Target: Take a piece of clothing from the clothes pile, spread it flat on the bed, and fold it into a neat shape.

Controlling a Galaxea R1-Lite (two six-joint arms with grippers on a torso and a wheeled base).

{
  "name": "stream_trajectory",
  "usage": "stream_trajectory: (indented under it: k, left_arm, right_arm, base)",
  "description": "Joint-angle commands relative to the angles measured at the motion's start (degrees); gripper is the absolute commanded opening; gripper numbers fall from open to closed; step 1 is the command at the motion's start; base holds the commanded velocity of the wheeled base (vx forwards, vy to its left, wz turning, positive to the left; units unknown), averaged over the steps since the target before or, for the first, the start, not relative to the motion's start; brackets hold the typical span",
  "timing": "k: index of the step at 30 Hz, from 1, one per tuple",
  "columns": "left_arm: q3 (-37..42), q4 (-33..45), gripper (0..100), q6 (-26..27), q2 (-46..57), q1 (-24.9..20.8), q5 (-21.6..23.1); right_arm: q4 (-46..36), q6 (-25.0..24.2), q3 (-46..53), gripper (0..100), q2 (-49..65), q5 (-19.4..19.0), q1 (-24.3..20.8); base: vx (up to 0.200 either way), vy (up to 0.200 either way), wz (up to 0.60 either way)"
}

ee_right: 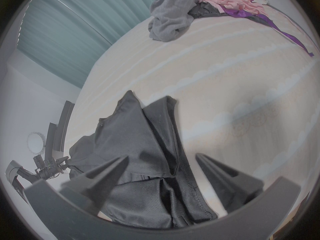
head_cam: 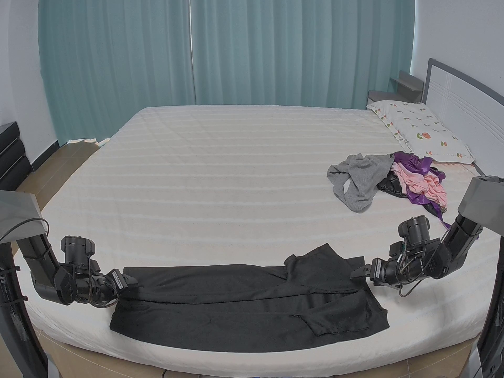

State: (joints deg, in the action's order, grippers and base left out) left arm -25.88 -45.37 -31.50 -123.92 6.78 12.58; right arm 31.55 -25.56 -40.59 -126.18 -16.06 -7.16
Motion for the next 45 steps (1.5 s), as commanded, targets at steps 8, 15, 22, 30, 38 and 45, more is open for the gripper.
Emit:
stream_trajectory:
  k: [8,15,22,30,38,45]
  left_arm:
    - [-2.0,0.1,100,-2.9,3.7,0.9,0.4]
    - [-7.0,0.5,100,-6.0,1.7,0.7,0.3]
    - [-10.5,0.5,100,-6.0,-3.9,0.4,0.0]
    - [-12.1,0.0,0,-5.9,-5.5,0.4,-0.4]
    - [-12.0,-2.3,0,-10.2,-5.0,1.3,-0.9]
    - [-11.0,-5.7,0,-11.8,-4.7,2.6,-1.6]
  right_arm:
    - [0.1,-5.1,-3.7,100,3.0,-0.2,1.4]
    - [0.2,-10.4,-7.4,100,0.1,-0.4,1.3]
    - [1.8,-16.5,-9.2,100,-1.7,-3.9,2.3]
    - [6.5,-17.9,-8.0,100,-3.5,-4.0,3.3]
    - [6.6,-17.8,-8.4,100,-4.9,-3.9,2.8]
    - [6.7,-17.9,-9.4,100,-5.3,-3.9,2.8]
  base:
    - [0.000,0.000,0.00]
    - [0.000,0.000,0.00]
    - [0.000,0.000,0.00]
    - [0.000,0.000,0.00]
    - [0.000,0.000,0.00]
    - [0.000,0.000,0.00]
